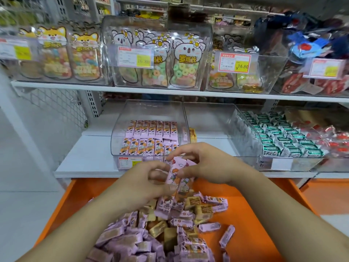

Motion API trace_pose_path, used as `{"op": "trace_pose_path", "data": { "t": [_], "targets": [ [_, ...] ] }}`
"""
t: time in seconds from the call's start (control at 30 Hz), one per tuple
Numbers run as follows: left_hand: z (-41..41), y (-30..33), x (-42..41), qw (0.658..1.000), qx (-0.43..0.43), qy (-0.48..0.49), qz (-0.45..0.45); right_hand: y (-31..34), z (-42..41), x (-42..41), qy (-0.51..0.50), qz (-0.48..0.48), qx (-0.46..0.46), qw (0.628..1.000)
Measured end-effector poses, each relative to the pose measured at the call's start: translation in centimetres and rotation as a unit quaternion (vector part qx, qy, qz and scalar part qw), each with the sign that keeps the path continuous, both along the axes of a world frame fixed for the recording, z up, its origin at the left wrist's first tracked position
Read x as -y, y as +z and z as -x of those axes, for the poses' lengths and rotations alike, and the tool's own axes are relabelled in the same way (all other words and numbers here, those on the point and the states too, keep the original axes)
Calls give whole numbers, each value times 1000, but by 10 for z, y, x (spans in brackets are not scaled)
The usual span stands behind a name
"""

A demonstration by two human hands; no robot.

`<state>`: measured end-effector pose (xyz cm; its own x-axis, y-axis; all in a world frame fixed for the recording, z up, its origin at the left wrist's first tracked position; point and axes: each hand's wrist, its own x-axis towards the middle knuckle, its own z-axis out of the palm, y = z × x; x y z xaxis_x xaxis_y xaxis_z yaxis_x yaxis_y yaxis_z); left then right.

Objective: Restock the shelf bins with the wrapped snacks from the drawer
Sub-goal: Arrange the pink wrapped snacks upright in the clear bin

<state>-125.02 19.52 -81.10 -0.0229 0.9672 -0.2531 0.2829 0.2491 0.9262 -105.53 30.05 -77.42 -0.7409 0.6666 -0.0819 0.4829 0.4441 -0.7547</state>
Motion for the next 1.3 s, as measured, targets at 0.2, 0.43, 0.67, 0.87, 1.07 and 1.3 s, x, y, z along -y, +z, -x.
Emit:
{"op": "trace_pose_path", "data": {
  "t": [0.2,0.43,0.67,0.87,1.07,1.3],
  "targets": [
    [3,-4,-11,999,23,47,-12,-11,7,-3,-101,27,-62,993],
    [4,0,-31,989,-44,65,-124,-15,10,-19,-115,32,-115,986],
    [16,13,-90,976,-41,88,-193,-12,25,-64,-167,-71,-189,965],
    [43,6,-148,969,-122,89,-197,-14,34,-109,-213,-117,-188,952],
    [47,-41,-167,972,-196,30,-127,-41,49,-123,-197,-130,-88,968],
    [54,-49,-178,919,-389,-36,-54,-54,55,-129,-155,-234,91,956]
  ]
}}
